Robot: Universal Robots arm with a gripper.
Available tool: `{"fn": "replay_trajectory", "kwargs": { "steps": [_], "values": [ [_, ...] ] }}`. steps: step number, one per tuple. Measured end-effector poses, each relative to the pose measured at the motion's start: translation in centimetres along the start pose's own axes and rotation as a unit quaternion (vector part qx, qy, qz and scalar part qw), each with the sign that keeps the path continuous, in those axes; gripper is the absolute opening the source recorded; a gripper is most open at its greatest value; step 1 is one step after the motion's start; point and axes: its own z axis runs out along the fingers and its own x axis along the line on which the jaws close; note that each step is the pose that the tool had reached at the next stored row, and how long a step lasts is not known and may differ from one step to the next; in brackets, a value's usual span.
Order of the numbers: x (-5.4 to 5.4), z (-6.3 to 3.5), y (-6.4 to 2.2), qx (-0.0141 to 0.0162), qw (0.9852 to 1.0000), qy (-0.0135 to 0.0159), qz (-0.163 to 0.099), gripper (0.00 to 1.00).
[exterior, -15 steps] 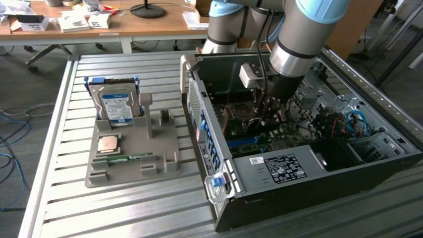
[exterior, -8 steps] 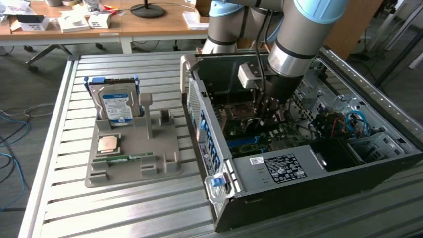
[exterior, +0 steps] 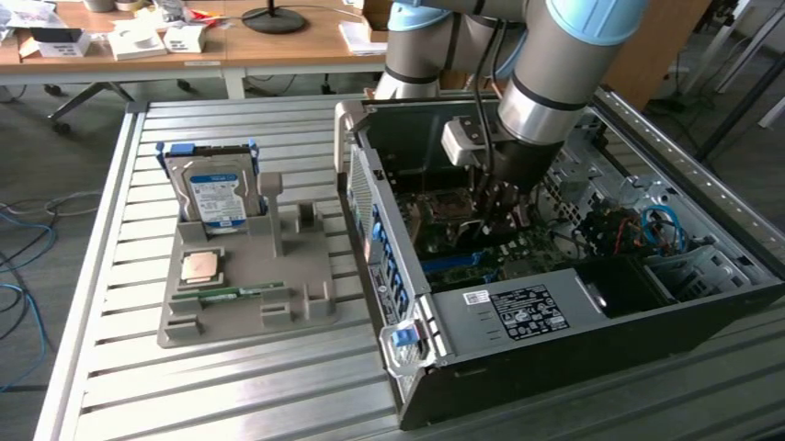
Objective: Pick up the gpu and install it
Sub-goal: 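Insert the gpu into the slot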
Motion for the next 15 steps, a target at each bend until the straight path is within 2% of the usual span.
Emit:
{"fn": "replay_trajectory", "kwargs": {
  "steps": [15],
  "values": [
    [0.12, 0.01, 0.61, 0.0, 1.0, 0.0, 0.0, 0.26]
  ]
}}
